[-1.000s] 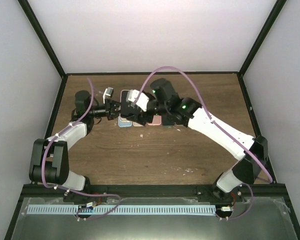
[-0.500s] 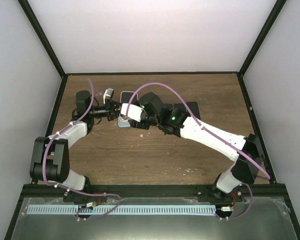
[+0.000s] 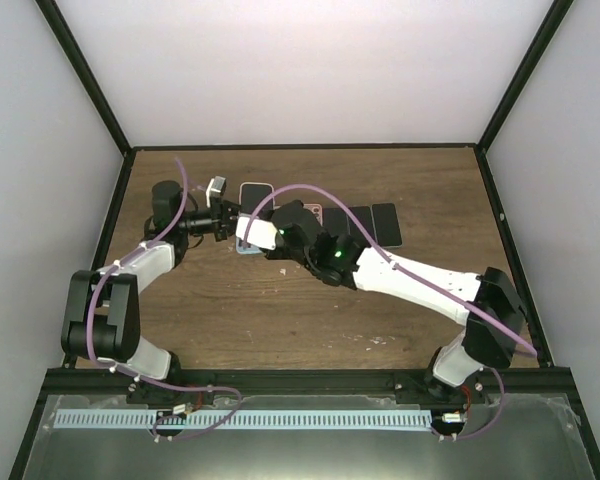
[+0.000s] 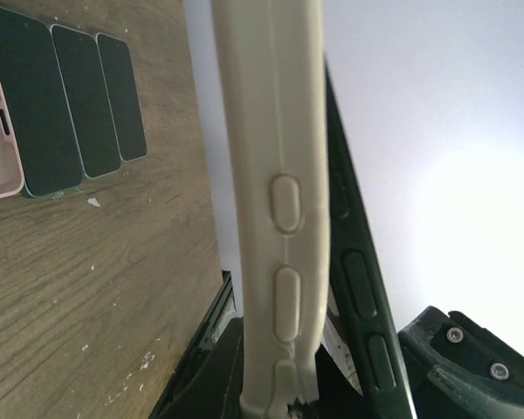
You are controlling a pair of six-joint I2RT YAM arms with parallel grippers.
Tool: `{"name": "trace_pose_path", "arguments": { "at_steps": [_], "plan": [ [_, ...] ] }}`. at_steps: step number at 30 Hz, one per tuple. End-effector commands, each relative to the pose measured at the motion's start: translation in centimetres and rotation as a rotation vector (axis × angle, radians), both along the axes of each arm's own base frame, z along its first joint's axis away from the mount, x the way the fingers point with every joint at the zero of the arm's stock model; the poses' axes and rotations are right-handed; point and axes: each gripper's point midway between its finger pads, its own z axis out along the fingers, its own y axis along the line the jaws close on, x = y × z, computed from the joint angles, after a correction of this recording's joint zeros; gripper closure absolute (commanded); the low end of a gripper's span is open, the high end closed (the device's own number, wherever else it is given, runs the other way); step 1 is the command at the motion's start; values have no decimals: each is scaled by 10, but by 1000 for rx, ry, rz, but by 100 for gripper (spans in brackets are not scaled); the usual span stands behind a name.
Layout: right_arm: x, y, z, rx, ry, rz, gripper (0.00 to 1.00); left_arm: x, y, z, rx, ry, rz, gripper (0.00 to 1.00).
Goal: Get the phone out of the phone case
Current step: Remove the phone case from the phone.
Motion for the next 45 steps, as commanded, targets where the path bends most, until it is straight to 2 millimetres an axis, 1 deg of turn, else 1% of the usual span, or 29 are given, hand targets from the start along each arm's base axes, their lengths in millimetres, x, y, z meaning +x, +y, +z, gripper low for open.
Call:
{"name": "trace_pose_path", "arguments": {
  "at_steps": [1, 3, 5, 7, 9, 12, 17, 21, 26, 31, 35, 40, 43, 45],
  "plan": [
    [12, -1, 6, -28, -164, -57, 63, -2, -2, 20, -15, -79, -41, 100],
    [11, 0, 4, -38, -199, -60, 68, -3, -2, 20, -14, -82, -42, 100],
    [10, 1, 1, -54, -219, -56, 69, -2, -2, 17, -11, -77, -41, 100],
    [6, 3, 1, -63, -251, -53, 75, -1, -2, 16, -8, -76, -39, 100],
    [3, 5, 4, -61, -278, -51, 82, 0, -2, 15, -5, -76, -36, 100],
    [-2, 8, 9, -50, -286, -45, 87, 2, -1, 12, 3, -76, -29, 100],
    [-3, 11, 20, -28, -269, -49, 99, 3, -1, 9, 14, -81, -24, 100],
    [-9, 15, 37, 6, -239, -39, 99, 5, 1, 3, 38, -85, -9, 100],
    [-11, 16, 67, 56, -212, -34, 99, 8, 4, -2, 58, -84, 7, 100],
    [-12, 16, 87, 91, -202, -39, 99, 9, 5, -5, 77, -89, 18, 100],
    [-13, 17, 107, 131, -197, -41, 99, 9, 7, -7, 97, -105, 23, 100],
    [-19, 18, 125, 179, -142, -26, 99, 11, 10, -13, 143, -141, 34, 100],
    [-21, 15, 136, 206, -128, -33, 99, 11, 12, -16, 165, -164, 27, 100],
    [-21, 12, 139, 217, -108, -33, 99, 11, 14, -17, 182, -189, 17, 100]
  ]
}}
